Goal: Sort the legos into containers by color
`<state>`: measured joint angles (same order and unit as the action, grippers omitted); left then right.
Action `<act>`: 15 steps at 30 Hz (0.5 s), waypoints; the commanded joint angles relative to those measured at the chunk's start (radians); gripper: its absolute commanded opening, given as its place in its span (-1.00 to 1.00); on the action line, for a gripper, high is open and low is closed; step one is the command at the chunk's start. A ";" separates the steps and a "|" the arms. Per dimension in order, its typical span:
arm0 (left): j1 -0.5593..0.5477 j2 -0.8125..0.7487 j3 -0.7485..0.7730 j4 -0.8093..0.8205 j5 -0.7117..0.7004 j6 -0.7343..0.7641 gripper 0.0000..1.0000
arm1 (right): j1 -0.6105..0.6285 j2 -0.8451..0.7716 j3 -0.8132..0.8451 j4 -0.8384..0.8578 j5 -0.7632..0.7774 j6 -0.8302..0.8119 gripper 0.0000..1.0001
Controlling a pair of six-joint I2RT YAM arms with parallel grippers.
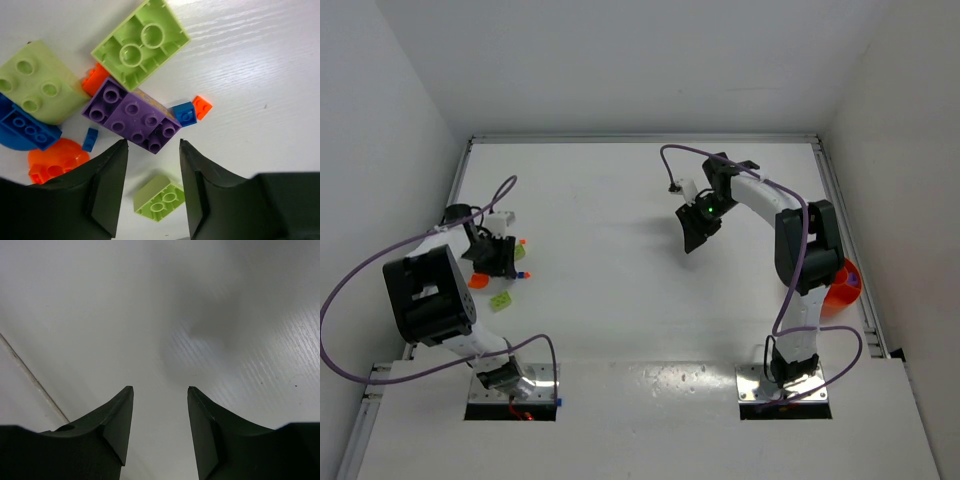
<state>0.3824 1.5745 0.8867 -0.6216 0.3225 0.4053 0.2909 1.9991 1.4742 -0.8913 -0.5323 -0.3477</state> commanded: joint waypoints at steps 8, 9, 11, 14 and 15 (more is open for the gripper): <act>-0.033 0.016 0.077 0.010 0.021 -0.101 0.41 | 0.007 -0.010 0.046 -0.003 -0.029 -0.014 -0.04; -0.033 0.016 0.077 0.019 0.021 -0.114 0.45 | 0.007 -0.010 0.046 -0.003 -0.029 -0.014 -0.04; -0.033 0.016 0.086 0.028 -0.002 -0.128 0.47 | 0.007 -0.010 0.046 -0.003 -0.029 -0.014 -0.04; -0.042 0.025 0.086 0.042 -0.051 -0.163 0.47 | 0.007 -0.010 0.046 -0.003 -0.038 -0.014 -0.04; -0.053 0.025 0.086 0.042 -0.063 -0.177 0.43 | 0.007 -0.010 0.046 -0.003 -0.038 -0.014 -0.04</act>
<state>0.3515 1.5898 0.9463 -0.5999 0.3000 0.2821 0.2909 1.9991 1.4807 -0.8955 -0.5346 -0.3481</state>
